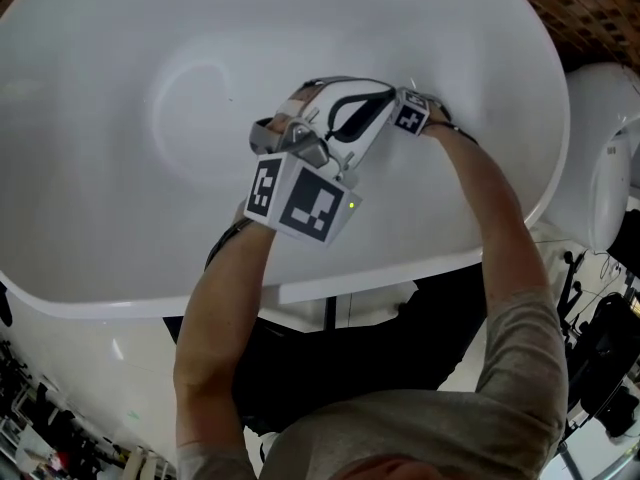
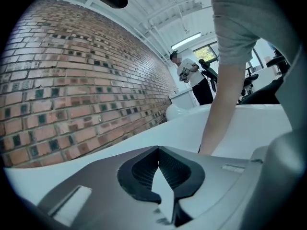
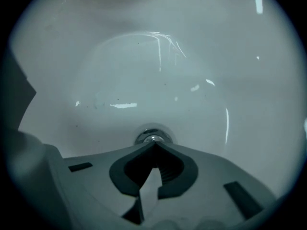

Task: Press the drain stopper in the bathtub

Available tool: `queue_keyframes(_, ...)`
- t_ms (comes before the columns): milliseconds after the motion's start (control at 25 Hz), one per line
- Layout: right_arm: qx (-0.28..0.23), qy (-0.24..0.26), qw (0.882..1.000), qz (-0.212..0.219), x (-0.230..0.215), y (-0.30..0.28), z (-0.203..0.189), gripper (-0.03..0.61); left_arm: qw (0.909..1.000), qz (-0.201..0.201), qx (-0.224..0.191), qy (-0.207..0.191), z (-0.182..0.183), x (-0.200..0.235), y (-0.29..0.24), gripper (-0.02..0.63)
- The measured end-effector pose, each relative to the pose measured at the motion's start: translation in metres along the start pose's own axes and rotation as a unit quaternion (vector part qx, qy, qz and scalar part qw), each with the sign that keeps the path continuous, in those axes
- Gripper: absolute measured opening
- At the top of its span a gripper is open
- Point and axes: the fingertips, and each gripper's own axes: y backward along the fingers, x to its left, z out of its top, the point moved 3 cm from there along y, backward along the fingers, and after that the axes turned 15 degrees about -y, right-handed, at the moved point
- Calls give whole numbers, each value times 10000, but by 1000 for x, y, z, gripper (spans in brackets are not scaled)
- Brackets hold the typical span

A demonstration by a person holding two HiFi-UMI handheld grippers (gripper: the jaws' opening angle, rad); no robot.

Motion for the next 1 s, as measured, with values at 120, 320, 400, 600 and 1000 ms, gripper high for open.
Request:
queue_keyframes(120,115,21,9999,-102,5,-7,-5,3,10000,31,-2,22,0,0,1,8)
queue_keyframes(320,-252,-355,9990,25,6,-16,0,11,9999,-17,-26,-103,2,-1,-1,8)
queue_keyframes(400,-35,-353,9994,52,3,-18,-5,11,10000,29,-65,35,2,2,0,8)
queue_keyframes(600,483,-212,9984,-212,-10,-1,-7,11,9998,91,-68,144,1,0,-1,8)
queue_keyframes(1000,-938,-1287,9848,-685,-44,133,62,5,9994,219,-65,252,-15,6,-2,8)
